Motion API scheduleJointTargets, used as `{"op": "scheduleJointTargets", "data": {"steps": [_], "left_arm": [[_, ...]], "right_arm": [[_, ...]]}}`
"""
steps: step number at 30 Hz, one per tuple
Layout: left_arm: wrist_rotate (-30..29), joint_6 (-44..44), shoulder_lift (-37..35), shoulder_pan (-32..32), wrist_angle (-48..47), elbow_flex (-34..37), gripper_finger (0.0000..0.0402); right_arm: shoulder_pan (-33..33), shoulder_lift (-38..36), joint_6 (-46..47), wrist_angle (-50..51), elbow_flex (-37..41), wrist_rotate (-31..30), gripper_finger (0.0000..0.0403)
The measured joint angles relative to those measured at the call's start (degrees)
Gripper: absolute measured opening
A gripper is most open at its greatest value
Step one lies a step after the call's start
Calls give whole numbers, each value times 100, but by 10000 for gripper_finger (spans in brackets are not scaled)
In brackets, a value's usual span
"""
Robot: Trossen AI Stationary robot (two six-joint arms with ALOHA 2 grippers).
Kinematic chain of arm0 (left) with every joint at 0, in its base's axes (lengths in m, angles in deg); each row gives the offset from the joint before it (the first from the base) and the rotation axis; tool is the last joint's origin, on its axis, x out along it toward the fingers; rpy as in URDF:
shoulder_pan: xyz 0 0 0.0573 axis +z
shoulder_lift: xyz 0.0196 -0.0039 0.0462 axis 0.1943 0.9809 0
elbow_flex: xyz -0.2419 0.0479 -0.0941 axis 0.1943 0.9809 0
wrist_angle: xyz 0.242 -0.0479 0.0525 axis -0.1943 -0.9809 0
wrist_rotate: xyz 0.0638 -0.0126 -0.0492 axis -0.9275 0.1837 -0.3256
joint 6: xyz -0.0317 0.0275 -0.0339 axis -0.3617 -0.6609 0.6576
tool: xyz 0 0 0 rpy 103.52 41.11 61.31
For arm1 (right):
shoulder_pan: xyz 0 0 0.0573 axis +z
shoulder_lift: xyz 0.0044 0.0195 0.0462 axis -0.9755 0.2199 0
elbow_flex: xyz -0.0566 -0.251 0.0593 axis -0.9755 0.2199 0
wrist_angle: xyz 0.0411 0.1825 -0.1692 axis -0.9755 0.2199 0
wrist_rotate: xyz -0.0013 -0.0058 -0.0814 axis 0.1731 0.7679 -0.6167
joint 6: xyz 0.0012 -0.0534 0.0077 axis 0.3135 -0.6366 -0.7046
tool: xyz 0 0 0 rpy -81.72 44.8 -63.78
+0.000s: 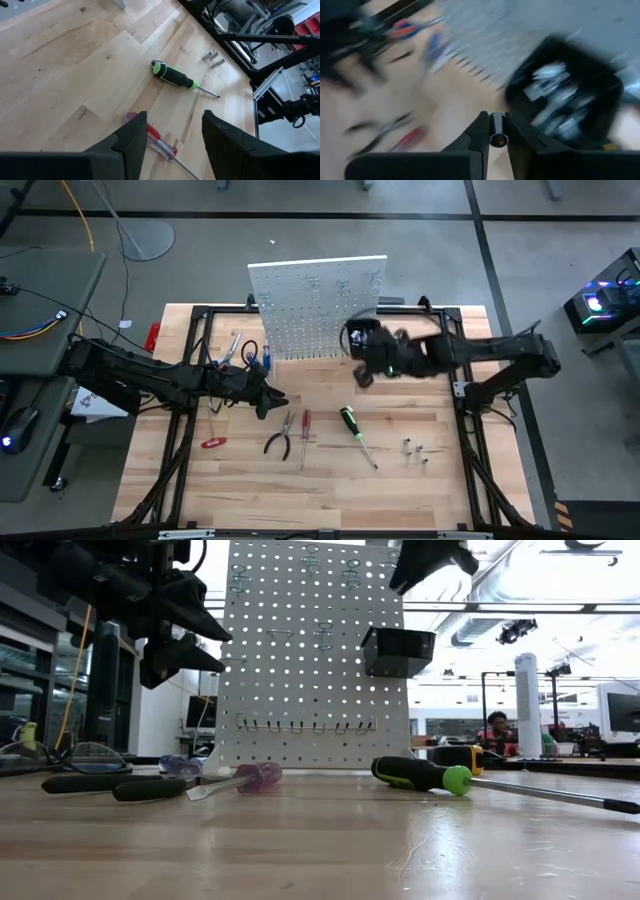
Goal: Hang tools onto peg board
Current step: Put the silver socket into the black bin on the peg board
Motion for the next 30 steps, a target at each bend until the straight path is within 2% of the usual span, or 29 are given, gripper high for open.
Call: {"op": "scheduleJointTargets", "data": {"steps": [4,7,10,13,18,20,24,26,30], "left_arm": [[2,0,0,0,2,0,172],[4,0,0,0,0,0,172],[9,-2,0,0,0,0,172],[9,-11,0,0,-2,0,172],[-15,-11,0,0,-21,0,172],[-28,-11,0,0,-53,0,172],[-28,-9,0,0,-114,0,172],[-28,-9,0,0,-117,0,172],[-31,-11,0,0,-123,0,172]], "right_arm": [[-673,4,-149,45,-70,-228,42],[-1095,4,-127,150,-70,140,49],[-1378,4,-152,291,-70,540,75],[-1464,4,-168,313,-71,574,117],[-1424,-5,-377,229,-155,674,186],[-1395,-17,-543,325,-155,1218,200],[-1115,-31,-743,1111,-148,2764,208],[-810,-14,-539,1658,-139,3108,208],[-88,-22,273,2164,88,3260,209]]}}
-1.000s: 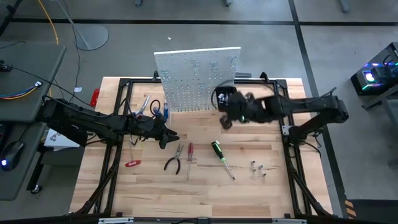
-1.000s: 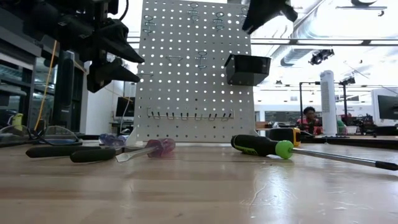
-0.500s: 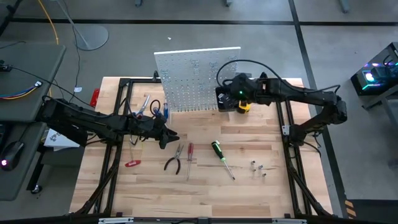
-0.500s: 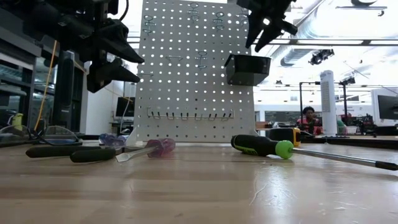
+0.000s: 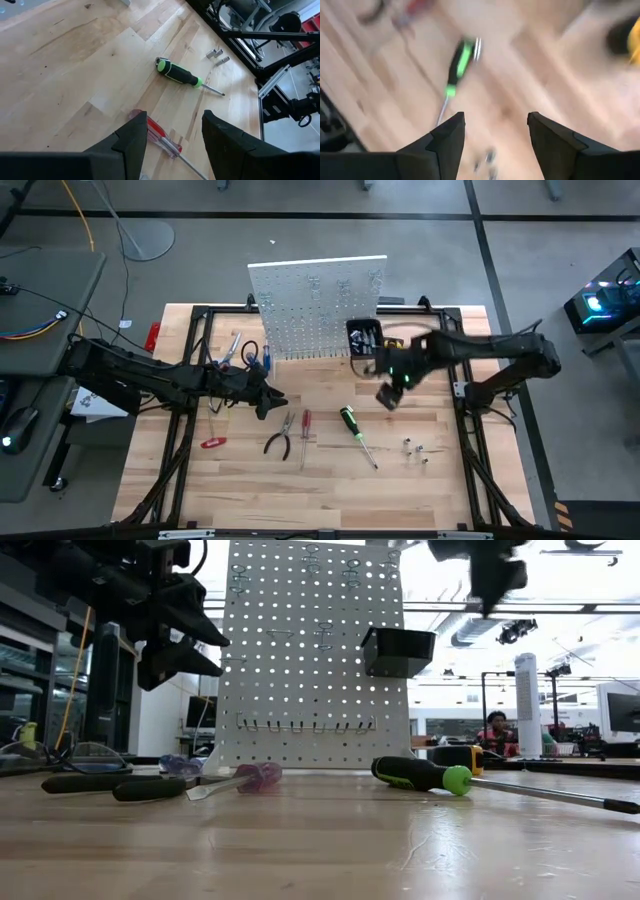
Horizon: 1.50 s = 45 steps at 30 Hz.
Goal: Hang tools onto peg board
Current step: Put the silver socket into the black bin on the peg board
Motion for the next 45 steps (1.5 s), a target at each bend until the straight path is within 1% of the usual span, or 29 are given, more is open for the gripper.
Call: {"op": "scheduleJointTargets", "data": {"steps": [2,8,10,13,16,24,27,31,45], "left_arm": [[0,2,0,0,-4,0,172],[-2,4,0,0,-9,0,172],[-2,6,0,0,-6,0,172],[-2,4,0,0,-7,0,172],[-2,6,0,0,-6,0,172],[-2,162,0,1,-5,0,172],[-2,166,0,0,-4,0,172],[-3,164,0,0,-7,0,172],[-4,166,0,0,-4,0,172]], "right_arm": [[354,6,504,32,260,188,209],[1271,16,2058,-907,1674,773,209],[1428,12,2634,-1233,2159,875,209],[1558,15,3471,-1444,2750,899,209],[1591,15,3964,-1791,3166,958,209],[1699,15,4504,-3267,3814,1067,209],[1746,13,4724,-3279,4006,1036,209],[1760,13,4768,-3267,4159,1002,209],[1798,13,4767,-3453,4177,889,209]]}}
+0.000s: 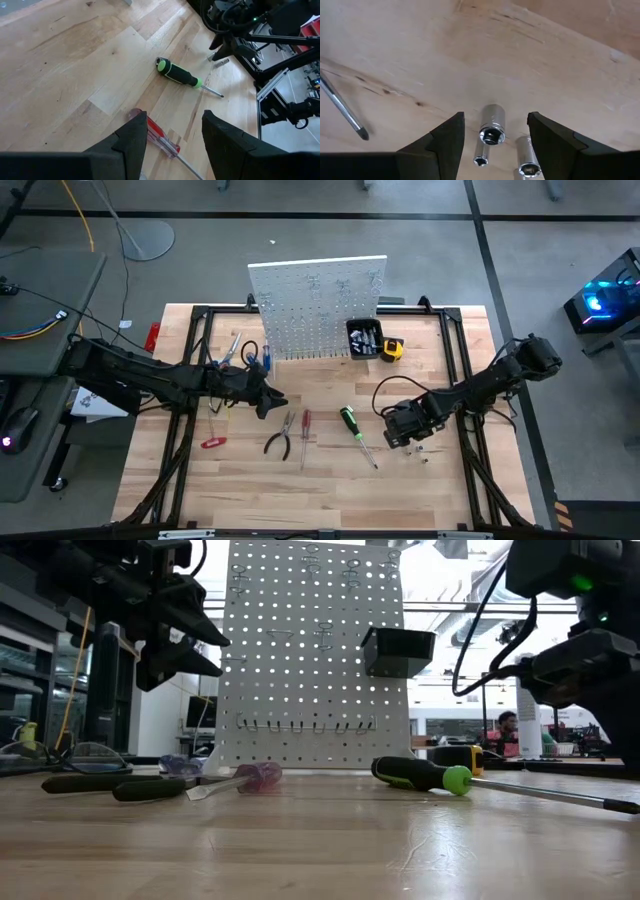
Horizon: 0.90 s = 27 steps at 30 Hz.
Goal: Hang tools onto peg board
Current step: Put the silver socket into the black bin on the peg board
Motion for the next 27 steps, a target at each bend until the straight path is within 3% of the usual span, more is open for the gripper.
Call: {"op": "scheduleJointTargets", "data": {"steps": [12,20,23,27], "left_arm": [[1,-4,0,0,-2,0,172],[-1,-7,0,1,-4,0,172],[-1,-7,0,2,-3,0,172],[-3,-7,0,2,-2,0,172]], "right_arm": [[122,513,-32,-176,-20,146,208],[113,581,-22,-176,-22,-67,206],[113,584,-27,-152,-19,-102,184],[111,584,-65,-139,-15,-140,118]]}}
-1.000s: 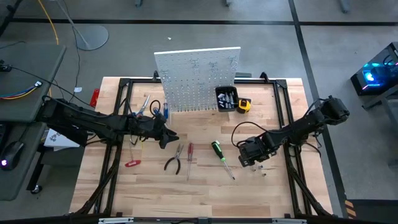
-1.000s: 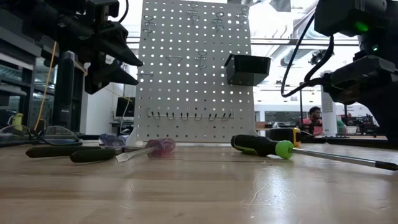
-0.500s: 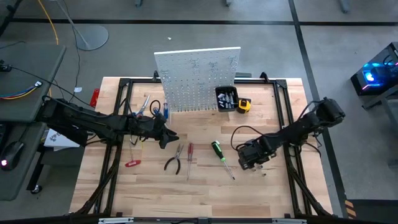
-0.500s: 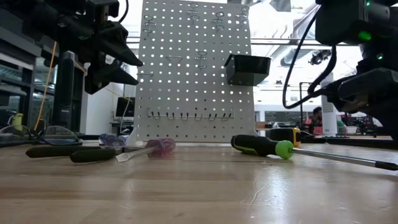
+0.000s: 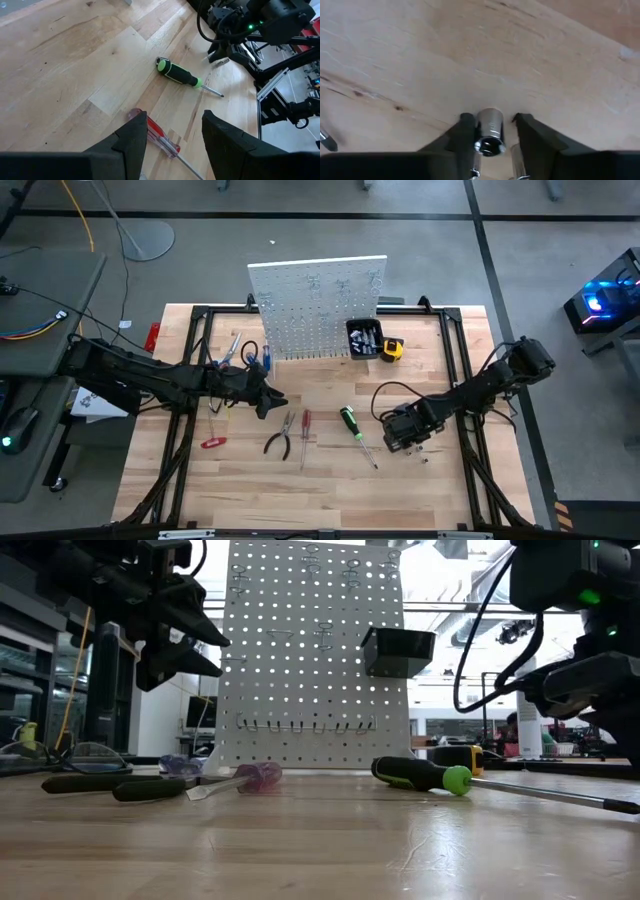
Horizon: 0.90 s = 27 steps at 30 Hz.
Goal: Hang tools onto peg board
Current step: Put the silver socket into the black bin on the peg board
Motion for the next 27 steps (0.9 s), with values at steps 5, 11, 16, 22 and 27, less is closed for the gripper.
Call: {"op": "scheduleJointTargets", "data": {"steps": [5,11,16,22,27], "left_arm": [[0,0,0,0,0,0,172],[-2,-15,0,0,-6,0,172],[-4,-101,0,-2,-4,0,172],[-5,-107,2,0,-4,0,172],[-4,-103,2,0,-4,0,172]], "right_arm": [[0,-26,-185,12,-69,-45,42],[-134,-239,-1084,773,-1071,-503,42],[-544,-453,-2134,1743,-2510,-1896,42],[-1321,-483,-3389,2260,-4009,-3888,42],[-2240,-476,-4465,2174,-4523,-4335,42]]}}
